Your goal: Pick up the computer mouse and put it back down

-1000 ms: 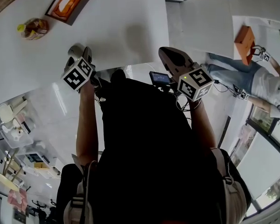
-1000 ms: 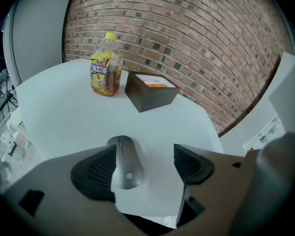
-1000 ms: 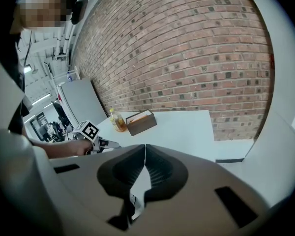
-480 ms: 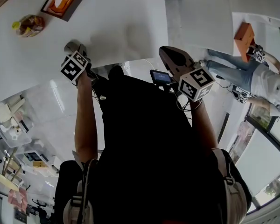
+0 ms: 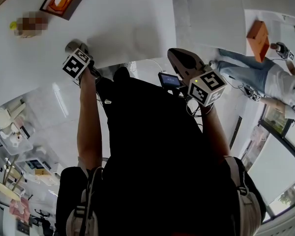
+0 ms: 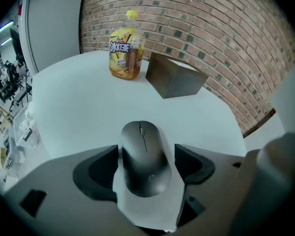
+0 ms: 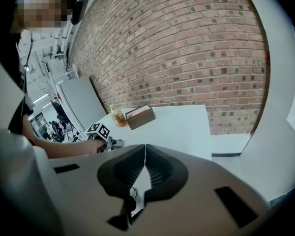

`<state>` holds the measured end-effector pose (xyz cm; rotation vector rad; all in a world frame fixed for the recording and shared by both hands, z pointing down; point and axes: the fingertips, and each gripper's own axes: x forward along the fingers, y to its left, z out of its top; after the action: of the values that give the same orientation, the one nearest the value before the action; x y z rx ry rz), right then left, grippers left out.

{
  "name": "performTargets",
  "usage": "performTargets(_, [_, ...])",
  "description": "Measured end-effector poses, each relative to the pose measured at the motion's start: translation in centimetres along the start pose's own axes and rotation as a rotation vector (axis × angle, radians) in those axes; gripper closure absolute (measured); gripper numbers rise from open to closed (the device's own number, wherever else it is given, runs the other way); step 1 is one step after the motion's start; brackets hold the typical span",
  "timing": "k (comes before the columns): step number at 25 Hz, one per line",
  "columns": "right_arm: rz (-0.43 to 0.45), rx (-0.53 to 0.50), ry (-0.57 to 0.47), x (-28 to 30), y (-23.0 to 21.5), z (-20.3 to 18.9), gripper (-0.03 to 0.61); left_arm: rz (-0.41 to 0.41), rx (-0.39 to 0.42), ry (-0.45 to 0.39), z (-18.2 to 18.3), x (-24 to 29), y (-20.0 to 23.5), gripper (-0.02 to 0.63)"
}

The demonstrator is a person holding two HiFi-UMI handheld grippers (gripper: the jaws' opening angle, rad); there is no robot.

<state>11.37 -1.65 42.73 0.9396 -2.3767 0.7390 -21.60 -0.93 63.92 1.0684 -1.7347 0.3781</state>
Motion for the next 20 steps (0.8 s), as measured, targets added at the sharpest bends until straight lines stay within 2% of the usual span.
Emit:
performTargets(5, [0.004,0.007,-0.007,0.1,0.1,-0.1,0.561,0.038,-0.04,-0.009,0.3,0.1,0.4,0.244])
performTargets(10, [0.0,0.026,-0.021,-0.3,-0.1,-0.2,0.561,0.092,-0.04,-0.028,0.2,0.0,0.5,0.275])
performTargets(20, [-0.022,0.057,-0.045,-0.9,-1.1,-0.5,0.561,0.115,-0.049,-0.03,0.3,0.0,0.8,0.31])
